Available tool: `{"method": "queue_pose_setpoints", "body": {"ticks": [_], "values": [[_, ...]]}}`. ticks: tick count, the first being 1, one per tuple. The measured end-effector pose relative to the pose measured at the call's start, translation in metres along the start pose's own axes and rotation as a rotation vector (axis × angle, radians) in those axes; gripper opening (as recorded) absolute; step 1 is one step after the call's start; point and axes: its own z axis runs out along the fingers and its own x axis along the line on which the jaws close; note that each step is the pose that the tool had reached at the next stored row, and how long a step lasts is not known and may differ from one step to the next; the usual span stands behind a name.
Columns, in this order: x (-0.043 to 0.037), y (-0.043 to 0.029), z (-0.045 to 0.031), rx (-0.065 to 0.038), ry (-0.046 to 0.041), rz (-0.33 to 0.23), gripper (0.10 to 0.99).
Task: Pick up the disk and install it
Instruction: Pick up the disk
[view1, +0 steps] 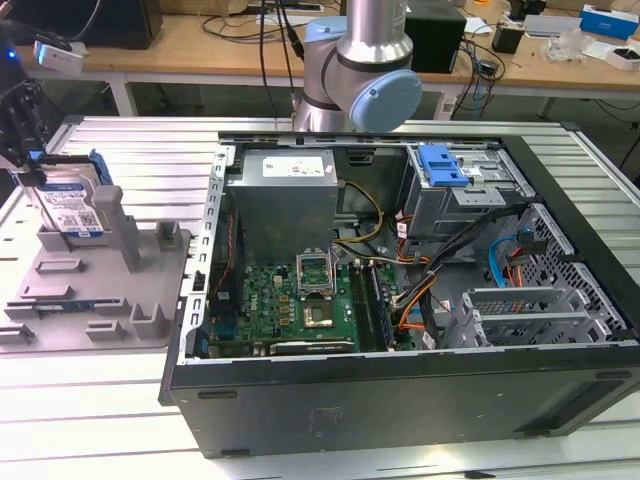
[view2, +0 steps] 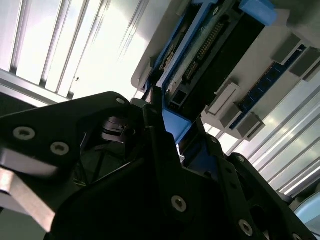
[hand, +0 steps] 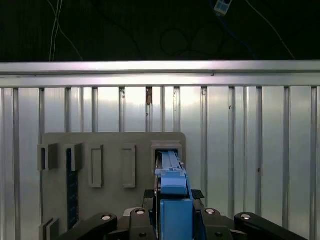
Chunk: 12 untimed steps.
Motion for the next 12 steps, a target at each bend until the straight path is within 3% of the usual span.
{"method": "queue_pose_setpoints", "body": {"ticks": [6, 8, 12], "values": [[0.0005, 0.0, -0.0122, 0.0, 0.0, 0.0, 0.369], [0.0007, 0.0001, -0.0193, 0.0, 0.0, 0.0, 0.369], [0.0015, 0.0001, -0.0408, 0.0, 0.0, 0.0, 0.369]]}}
